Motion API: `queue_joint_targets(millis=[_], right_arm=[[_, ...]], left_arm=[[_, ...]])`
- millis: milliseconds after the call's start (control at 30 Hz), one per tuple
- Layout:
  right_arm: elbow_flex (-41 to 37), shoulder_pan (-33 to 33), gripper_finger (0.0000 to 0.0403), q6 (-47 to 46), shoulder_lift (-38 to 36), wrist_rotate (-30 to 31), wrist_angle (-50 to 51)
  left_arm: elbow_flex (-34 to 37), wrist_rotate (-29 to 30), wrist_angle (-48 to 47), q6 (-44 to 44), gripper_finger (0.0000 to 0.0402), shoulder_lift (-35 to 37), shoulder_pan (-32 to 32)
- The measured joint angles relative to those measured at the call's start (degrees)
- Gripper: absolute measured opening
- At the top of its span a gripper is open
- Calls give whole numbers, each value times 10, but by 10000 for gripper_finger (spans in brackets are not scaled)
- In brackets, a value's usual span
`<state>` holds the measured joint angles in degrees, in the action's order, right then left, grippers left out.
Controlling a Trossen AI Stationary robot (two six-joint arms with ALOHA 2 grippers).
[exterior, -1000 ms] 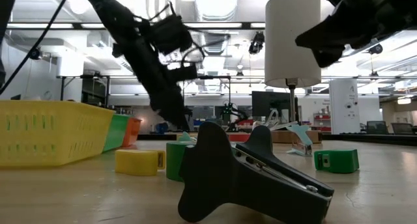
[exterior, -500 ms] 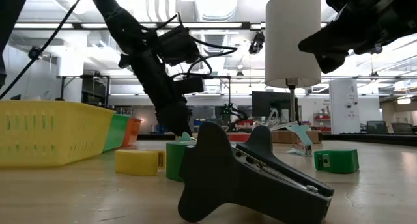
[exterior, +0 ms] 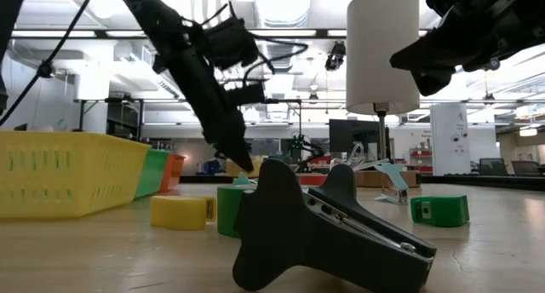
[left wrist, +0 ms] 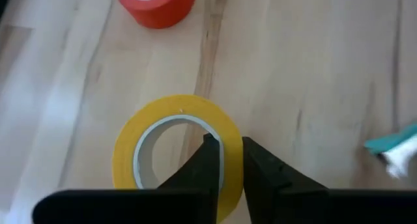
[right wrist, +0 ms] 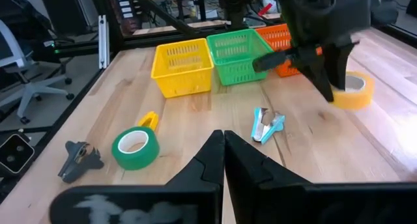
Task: Pick and place Stapler, Stapler remover, tape
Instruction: Put the yellow tape into the orange basket
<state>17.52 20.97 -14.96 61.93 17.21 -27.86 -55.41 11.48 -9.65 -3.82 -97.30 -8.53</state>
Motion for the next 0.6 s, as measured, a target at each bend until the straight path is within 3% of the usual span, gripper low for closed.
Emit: queue_joint_targets(millis=[333, 533, 600], right_arm=[[0, 0, 9, 46, -27, 9, 10], [-28, -26, 8, 59, -88, 6, 12], [-46, -44, 8, 53, -115, -20, 11]], left_arm=[[-4, 1, -105, 42, 47, 112, 24], [14, 5, -140, 70, 48, 176, 45], [23, 5, -148, 84, 48, 194, 52]])
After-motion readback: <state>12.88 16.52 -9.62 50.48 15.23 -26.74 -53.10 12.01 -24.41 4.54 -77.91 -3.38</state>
